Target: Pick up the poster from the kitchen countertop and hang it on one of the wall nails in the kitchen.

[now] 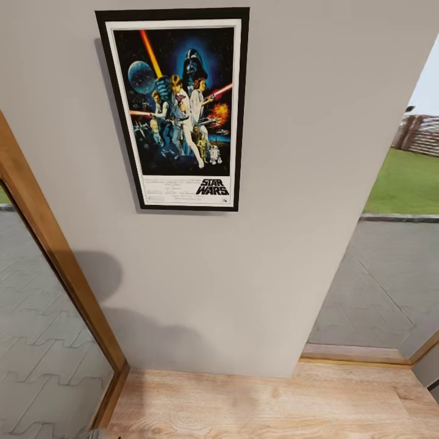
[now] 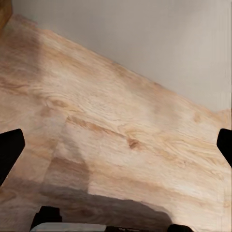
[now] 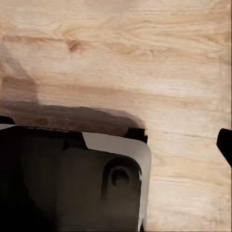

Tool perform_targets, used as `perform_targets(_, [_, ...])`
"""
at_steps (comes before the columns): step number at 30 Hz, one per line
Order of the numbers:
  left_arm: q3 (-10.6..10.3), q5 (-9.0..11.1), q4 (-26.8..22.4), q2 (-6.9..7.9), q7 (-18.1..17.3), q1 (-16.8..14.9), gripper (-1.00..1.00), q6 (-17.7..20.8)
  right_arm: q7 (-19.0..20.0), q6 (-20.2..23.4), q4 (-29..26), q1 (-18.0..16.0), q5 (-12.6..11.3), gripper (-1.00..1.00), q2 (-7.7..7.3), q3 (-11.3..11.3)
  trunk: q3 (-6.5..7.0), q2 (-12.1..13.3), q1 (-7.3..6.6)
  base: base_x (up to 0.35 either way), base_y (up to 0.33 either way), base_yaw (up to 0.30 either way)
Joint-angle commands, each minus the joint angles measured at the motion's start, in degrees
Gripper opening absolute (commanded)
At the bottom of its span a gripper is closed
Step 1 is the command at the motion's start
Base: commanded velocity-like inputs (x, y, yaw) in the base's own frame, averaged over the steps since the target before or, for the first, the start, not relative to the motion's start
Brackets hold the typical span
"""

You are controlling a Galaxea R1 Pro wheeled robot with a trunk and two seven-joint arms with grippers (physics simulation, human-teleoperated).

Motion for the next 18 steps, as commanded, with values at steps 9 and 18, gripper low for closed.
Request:
perform_targets(9, [-0.7,-3.5,0.1,-1.72,20.0,-0.1,1.0,-2.2,-9.9,-0.4,0.5,2.9,-0.6,1.0,0.97,0.3,-0.11,-0.1,0.04,0.0,0.0,0.0])
perform_targets(18, [-0.7,-3.8,0.1,-1.92,21.3,-0.1,1.0,-2.3,-10.3,-0.4,0.6,3.2,-0.5,1.0,1.01,0.3,-0.11,-0.1,0.04,0.0,0.0,0.0])
